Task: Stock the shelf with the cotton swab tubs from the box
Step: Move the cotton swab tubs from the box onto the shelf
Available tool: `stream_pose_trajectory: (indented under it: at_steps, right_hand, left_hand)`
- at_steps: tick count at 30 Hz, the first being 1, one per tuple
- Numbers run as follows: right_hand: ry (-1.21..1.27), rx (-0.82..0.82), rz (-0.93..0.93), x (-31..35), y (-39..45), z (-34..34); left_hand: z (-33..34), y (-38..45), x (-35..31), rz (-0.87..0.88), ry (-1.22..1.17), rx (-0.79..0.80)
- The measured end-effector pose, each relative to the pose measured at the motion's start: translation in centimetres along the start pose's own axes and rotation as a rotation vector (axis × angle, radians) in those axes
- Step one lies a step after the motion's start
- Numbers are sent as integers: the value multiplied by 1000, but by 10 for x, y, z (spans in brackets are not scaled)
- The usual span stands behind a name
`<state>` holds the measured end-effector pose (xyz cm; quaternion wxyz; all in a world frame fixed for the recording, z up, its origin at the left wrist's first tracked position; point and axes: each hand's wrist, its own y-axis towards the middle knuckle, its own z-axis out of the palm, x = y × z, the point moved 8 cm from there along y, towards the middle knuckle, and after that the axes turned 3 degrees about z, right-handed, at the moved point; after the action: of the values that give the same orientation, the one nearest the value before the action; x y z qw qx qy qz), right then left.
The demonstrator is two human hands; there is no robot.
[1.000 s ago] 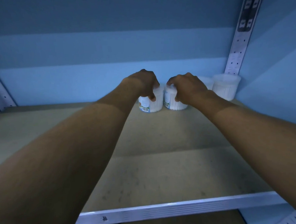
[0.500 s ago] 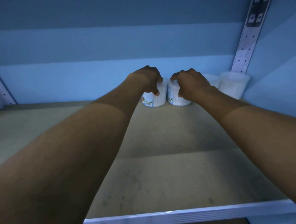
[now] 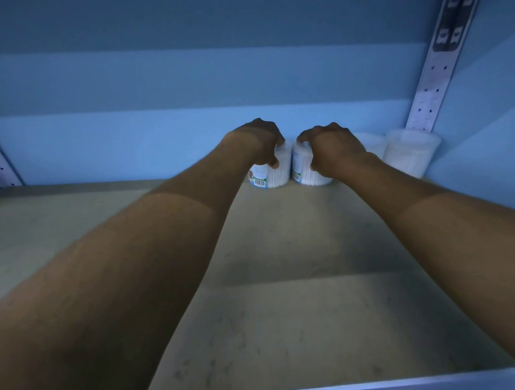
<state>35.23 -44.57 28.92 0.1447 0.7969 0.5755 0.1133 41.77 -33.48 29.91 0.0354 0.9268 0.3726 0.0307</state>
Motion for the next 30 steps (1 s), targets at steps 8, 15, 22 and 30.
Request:
stream_pose_trajectory:
  at_steps: [8, 15, 22, 30]
  right_hand:
    - [56, 2, 42, -1, -7, 2]
    - [246, 89, 55, -9, -11, 4]
    - [209, 163, 140, -23, -33, -12]
    - [184, 270, 85, -3, -98, -49]
  left_hand:
    - [4, 0, 1, 7, 1, 13]
    - [6, -9, 2, -8, -92, 4]
    - [5, -35, -4, 1, -103, 1]
    - [-26, -107, -9, 13, -91, -15]
